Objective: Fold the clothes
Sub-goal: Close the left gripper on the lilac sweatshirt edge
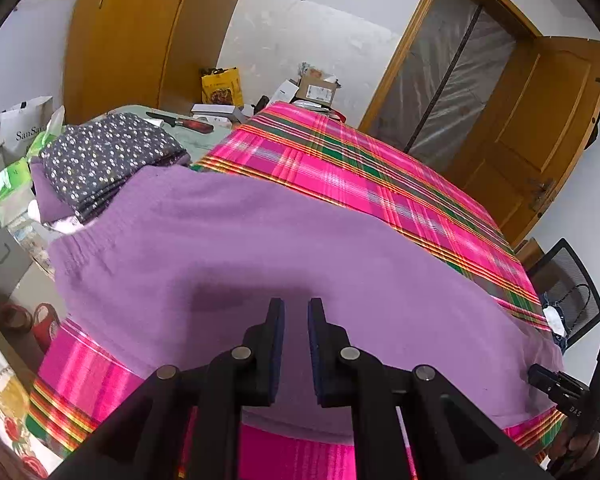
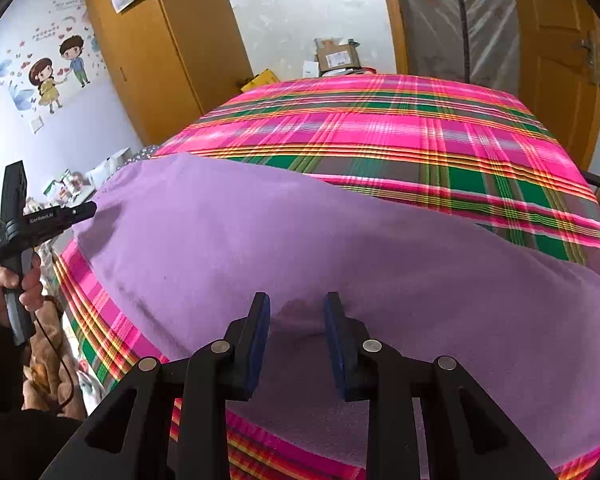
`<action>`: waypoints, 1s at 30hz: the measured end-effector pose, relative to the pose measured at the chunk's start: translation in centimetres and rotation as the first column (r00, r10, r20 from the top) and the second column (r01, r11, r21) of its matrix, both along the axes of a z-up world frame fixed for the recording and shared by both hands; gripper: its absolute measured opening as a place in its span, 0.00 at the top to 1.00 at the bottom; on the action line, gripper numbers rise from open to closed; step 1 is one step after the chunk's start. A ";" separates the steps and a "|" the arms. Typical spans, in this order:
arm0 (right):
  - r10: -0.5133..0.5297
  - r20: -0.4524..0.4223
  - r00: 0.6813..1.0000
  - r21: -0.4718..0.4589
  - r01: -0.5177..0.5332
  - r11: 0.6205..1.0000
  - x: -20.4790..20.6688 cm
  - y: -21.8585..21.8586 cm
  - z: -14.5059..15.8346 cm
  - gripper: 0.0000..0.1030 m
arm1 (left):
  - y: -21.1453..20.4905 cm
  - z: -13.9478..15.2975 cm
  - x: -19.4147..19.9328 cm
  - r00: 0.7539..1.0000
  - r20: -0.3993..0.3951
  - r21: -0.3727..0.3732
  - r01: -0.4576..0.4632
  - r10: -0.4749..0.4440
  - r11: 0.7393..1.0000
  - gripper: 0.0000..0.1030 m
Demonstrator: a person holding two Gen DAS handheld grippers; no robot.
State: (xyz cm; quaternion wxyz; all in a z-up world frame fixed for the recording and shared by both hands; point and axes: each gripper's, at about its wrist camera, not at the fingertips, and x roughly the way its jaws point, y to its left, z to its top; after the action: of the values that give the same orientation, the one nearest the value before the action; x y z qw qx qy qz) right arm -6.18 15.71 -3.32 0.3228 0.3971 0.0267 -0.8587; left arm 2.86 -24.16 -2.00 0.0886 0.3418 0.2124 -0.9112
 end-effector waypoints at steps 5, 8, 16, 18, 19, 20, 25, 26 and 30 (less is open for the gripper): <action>0.007 0.000 1.000 0.003 -0.007 1.000 -0.1 -0.8 0.0 0.72 | -2.9 0.8 -0.4 0.999 -0.008 -0.013 -0.051 0.050 0.999 0.89; 0.012 -0.004 1.000 0.004 -0.012 1.000 0.0 -0.9 0.1 0.72 | -5.0 0.4 -0.5 0.997 0.000 -0.011 -0.083 0.083 0.996 0.89; 0.021 -0.001 1.000 0.011 -0.021 1.000 -0.3 -1.8 0.3 0.72 | -9.7 -2.5 1.1 0.978 0.050 0.065 -0.203 0.200 0.977 0.89; 0.023 0.003 1.000 0.015 -0.023 1.000 -0.5 -2.1 0.2 0.72 | -10.0 -2.7 1.8 0.979 0.043 0.085 -0.204 0.201 0.975 0.89; 0.026 0.004 1.000 0.016 -0.026 1.000 -0.6 -2.3 0.2 0.72 | -10.1 -2.6 2.0 0.979 0.038 0.089 -0.205 0.202 0.975 0.89; 0.029 0.004 1.000 0.017 -0.029 0.999 -0.7 -2.4 0.2 0.72 | -10.2 -2.3 2.4 0.978 0.029 0.088 -0.209 0.207 0.974 0.89; 0.046 0.000 0.999 0.015 -0.046 0.999 -0.9 -3.3 0.4 0.72 | -10.9 -1.3 4.6 0.966 -0.010 0.084 -0.257 0.259 0.963 0.89; 0.048 -0.001 0.999 0.013 -0.048 0.999 -0.9 -3.4 0.5 0.72 | -11.1 -1.3 4.9 0.962 -0.007 0.085 -0.272 0.274 0.958 0.89; 0.055 0.000 0.998 0.012 -0.055 0.998 -1.0 -3.9 0.4 0.72 | -11.6 -1.8 6.5 0.950 -0.014 0.125 -0.307 0.311 0.943 0.79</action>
State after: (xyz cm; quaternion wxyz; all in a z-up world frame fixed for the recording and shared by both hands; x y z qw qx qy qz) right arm -7.14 11.77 -2.88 0.3440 0.3979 0.0428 -0.8494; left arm 9.31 -35.80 -3.76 0.2059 0.2935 0.3198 -0.8770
